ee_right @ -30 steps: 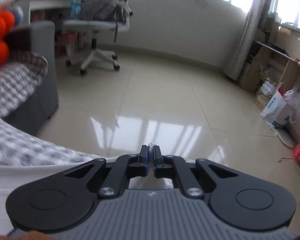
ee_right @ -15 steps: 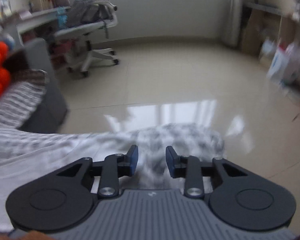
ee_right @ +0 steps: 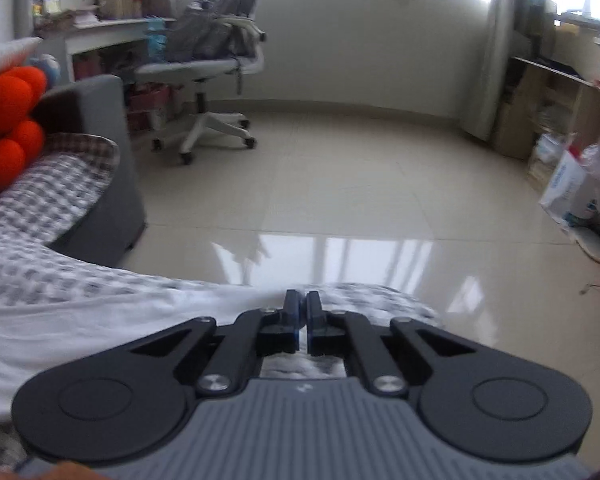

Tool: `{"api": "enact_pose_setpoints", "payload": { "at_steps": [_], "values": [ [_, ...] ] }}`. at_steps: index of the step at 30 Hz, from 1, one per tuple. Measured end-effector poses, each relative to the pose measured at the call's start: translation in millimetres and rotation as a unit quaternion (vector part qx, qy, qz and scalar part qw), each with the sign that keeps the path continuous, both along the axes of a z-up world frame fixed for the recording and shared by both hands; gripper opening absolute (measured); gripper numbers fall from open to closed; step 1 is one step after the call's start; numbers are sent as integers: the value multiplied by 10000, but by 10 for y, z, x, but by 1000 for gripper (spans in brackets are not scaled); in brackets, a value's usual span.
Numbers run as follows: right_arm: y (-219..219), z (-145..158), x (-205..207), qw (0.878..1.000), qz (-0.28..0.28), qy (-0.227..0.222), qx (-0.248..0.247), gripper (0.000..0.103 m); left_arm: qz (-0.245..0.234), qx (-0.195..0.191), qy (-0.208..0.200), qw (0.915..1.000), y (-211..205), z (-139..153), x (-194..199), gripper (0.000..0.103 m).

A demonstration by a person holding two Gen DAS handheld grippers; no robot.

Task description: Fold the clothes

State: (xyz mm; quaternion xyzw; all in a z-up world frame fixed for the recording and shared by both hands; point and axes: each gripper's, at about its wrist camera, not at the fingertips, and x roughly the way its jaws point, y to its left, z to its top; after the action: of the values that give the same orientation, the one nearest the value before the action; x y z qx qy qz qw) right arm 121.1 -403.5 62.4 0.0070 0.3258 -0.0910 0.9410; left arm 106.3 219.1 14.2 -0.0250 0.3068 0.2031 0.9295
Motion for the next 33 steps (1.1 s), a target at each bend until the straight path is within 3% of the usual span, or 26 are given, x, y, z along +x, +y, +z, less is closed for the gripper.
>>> {"api": "enact_pose_setpoints", "payload": {
  "at_steps": [4, 11, 12, 14, 15, 16, 20, 23, 25, 27, 30, 33],
  "values": [
    [-23, -276, 36, 9983, -114, 482, -302, 3, 7, 83, 39, 10000, -49, -77, -4, 3],
    [99, -251, -13, 9969, -145, 442, -636, 4, -148, -66, 96, 9998, -12, -66, -27, 6],
    [113, -222, 0, 9962, -154, 444, -736, 14, -158, -78, 103, 9998, -12, -68, -30, 6],
    [79, -174, 65, 9959, -56, 381, -817, 23, -177, -104, 118, 9997, -11, -71, -36, 6],
    [69, -114, 80, 9969, 64, 245, -748, 35, -175, -124, 116, 9997, -9, -73, -35, 6],
    [100, -77, 110, 9976, 196, 118, -654, 41, -174, -128, 114, 9997, -10, -77, -31, 6],
    [301, -70, 358, 9957, 602, 224, -667, 43, -228, 36, 113, 9997, -58, -95, -27, 6],
    [336, -202, 561, 9958, 637, 605, -243, 43, -246, 89, 80, 9996, -66, -95, -41, 6],
    [408, -317, 624, 9947, 649, 744, -292, 41, -255, 89, 59, 9996, -58, -89, -47, 5],
    [499, -368, 631, 9933, 744, 725, -505, 1, -276, 135, 3, 9995, -61, -70, -66, 4],
    [717, -388, 607, 9866, 809, 689, -1238, 1, -329, 284, -174, 9989, -81, -23, -112, 3],
    [733, -293, 556, 9874, 666, 390, -1380, 1, -343, 242, -254, 9988, -62, 24, -126, 3]
  ]
}}
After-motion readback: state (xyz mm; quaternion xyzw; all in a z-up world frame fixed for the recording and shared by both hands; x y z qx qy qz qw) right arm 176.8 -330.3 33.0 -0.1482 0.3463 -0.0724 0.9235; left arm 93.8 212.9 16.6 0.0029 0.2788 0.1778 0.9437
